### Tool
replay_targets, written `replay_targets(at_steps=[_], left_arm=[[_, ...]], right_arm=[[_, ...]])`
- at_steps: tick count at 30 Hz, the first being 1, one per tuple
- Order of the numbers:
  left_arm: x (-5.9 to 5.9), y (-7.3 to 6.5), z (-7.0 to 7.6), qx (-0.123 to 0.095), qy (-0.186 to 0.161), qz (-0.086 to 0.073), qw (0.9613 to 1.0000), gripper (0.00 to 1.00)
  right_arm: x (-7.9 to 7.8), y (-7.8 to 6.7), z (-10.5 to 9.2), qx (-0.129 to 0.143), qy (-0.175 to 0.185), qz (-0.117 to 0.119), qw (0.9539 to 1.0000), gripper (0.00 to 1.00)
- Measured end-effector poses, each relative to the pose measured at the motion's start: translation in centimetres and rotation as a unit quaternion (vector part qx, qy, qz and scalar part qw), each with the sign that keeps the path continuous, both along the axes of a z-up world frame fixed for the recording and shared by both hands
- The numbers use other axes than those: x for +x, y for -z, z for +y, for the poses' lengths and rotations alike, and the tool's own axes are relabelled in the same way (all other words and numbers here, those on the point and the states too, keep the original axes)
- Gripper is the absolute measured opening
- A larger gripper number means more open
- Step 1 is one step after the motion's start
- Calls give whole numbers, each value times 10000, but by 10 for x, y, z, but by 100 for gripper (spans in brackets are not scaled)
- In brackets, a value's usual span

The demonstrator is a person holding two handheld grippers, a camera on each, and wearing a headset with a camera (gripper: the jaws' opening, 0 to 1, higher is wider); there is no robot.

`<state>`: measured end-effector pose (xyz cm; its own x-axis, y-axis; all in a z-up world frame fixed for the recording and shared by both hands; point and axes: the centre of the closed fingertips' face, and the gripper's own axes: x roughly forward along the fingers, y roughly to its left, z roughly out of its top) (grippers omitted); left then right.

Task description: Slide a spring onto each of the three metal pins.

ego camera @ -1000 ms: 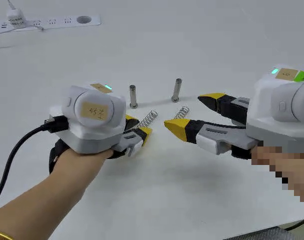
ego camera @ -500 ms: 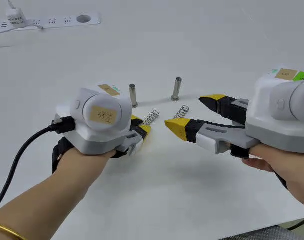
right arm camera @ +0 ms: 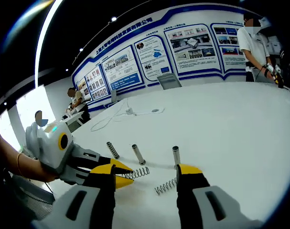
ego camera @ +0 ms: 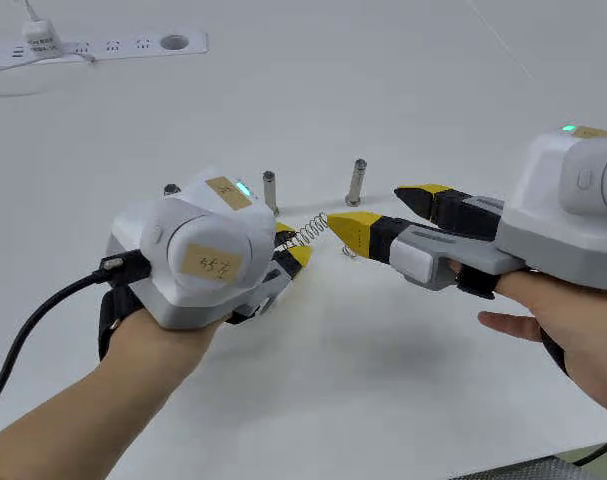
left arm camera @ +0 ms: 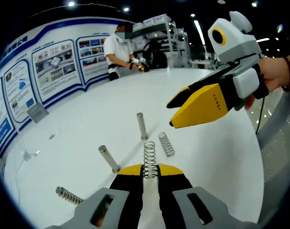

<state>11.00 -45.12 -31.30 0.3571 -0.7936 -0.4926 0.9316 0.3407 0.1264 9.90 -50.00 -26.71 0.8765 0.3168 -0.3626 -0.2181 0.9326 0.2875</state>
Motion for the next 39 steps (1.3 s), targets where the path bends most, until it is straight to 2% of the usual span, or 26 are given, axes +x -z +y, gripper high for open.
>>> replay_targets(at_steps=[1,2,3,4,5,7,9,14,16,18,25,32,39], left_arm=[[0,-3,0,-74,-33,10,10000,10],[-1,-7,0,-237,-123,83,9996,10],[-3,-12,-1,-471,-204,272,9983,10],[-5,-16,-2,-644,-221,386,9969,10],[-5,-20,-2,-757,-246,426,9959,10],[-7,-23,2,-806,-266,431,9955,10],[-9,-29,2,-963,-281,478,9938,10],[-14,-39,4,-1139,-278,470,9920,10],[-15,-41,4,-1190,-253,458,9915,10],[-17,-43,4,-1215,-216,431,9914,10],[-18,-51,6,-1380,-209,402,9894,10],[-20,-57,6,-1480,-198,417,9879,10],[-20,-61,5,-1537,-207,406,9871,10]], right_arm=[[0,0,1,15,2,0,10000,51],[0,-1,1,42,8,0,10000,50],[1,0,2,99,17,21,9999,49],[0,0,3,167,26,47,9998,48],[0,1,4,250,40,83,9996,46],[1,0,7,450,87,109,9989,44],[0,-1,9,599,124,157,9980,42],[3,-4,15,1018,204,179,9944,33],[4,-5,19,1345,233,239,9903,30],[5,-10,23,1632,230,185,9861,28],[7,-16,31,2118,231,199,9768,23],[9,-20,34,2417,260,200,9698,17],[8,-21,37,2505,223,275,9675,14]])
